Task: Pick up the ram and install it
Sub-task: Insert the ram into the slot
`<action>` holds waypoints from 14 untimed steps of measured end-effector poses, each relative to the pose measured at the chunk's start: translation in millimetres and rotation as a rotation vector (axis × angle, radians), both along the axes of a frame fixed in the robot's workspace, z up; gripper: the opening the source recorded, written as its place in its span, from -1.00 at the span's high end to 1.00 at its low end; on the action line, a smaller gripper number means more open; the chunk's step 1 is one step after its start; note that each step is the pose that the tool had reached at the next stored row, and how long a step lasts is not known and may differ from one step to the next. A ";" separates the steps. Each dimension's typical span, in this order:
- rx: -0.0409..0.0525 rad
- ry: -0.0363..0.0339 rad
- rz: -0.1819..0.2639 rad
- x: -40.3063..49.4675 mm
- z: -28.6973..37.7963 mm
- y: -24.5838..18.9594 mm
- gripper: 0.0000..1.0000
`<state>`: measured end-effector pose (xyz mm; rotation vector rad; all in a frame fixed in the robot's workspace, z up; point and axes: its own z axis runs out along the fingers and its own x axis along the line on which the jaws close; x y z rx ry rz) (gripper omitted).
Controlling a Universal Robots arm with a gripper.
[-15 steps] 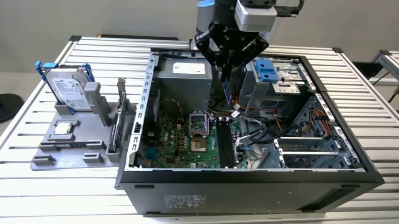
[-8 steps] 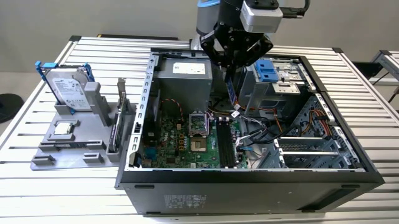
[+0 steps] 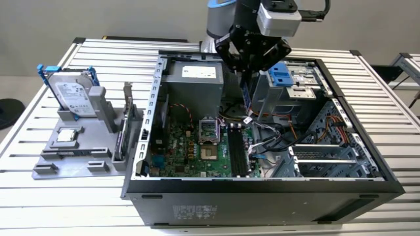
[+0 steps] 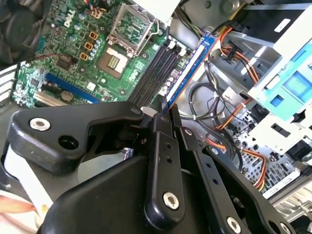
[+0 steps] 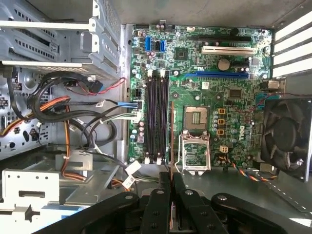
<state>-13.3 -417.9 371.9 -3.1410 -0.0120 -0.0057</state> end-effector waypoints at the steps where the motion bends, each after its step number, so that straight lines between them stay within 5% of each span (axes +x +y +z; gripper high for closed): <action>1: 0.0000 0.0000 -0.001 1.2 -0.3 0.0 1.00; 14: 0.0008 -0.0001 -0.002 7.2 -4.0 0.0 1.00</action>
